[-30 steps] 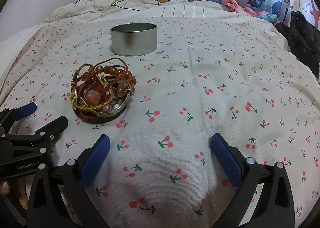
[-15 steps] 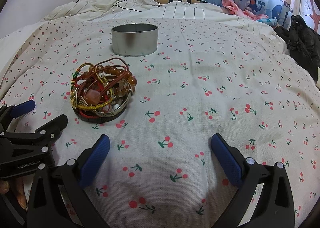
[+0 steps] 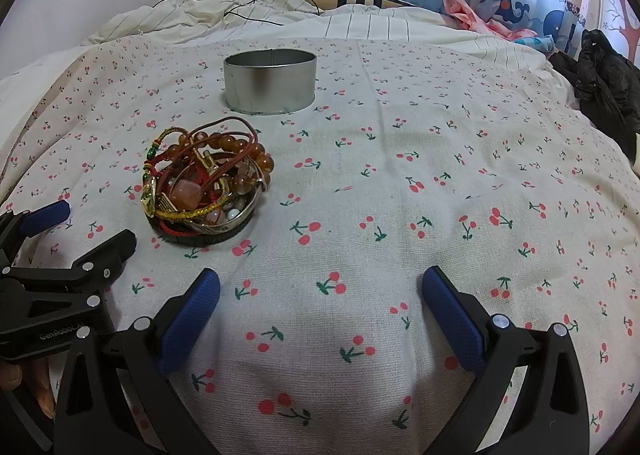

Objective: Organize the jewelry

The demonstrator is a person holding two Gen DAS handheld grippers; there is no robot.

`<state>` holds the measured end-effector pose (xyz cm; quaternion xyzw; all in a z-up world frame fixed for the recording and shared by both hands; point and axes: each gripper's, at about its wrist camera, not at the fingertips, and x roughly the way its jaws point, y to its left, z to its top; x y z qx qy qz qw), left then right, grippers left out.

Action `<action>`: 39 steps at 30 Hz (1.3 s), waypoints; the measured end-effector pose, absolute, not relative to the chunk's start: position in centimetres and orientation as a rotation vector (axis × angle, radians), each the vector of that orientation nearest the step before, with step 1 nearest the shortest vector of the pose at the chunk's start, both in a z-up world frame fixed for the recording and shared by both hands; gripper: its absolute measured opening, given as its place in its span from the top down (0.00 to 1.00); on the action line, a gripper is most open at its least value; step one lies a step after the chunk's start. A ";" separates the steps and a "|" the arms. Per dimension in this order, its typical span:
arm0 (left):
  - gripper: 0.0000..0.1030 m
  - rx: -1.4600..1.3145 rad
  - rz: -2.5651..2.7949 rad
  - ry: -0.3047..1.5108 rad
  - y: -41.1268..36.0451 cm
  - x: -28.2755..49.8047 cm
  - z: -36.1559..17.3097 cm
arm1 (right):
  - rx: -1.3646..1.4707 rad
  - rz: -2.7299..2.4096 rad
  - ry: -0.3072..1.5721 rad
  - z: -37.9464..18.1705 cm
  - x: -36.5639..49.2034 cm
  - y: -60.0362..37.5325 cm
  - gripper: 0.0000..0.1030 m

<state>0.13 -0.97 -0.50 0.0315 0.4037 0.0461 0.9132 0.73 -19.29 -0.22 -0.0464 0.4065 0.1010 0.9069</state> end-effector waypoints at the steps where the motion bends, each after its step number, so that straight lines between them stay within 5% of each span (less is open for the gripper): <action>1: 0.06 0.066 0.097 0.831 -1.0 0.1 -0.5 | -0.095 0.209 0.839 -0.2 0.7 -19.3 0.06; 39: 0.06 0.019 0.007 0.918 0.1 1.4 0.0 | -0.078 0.227 0.866 -0.1 1.0 -19.6 0.06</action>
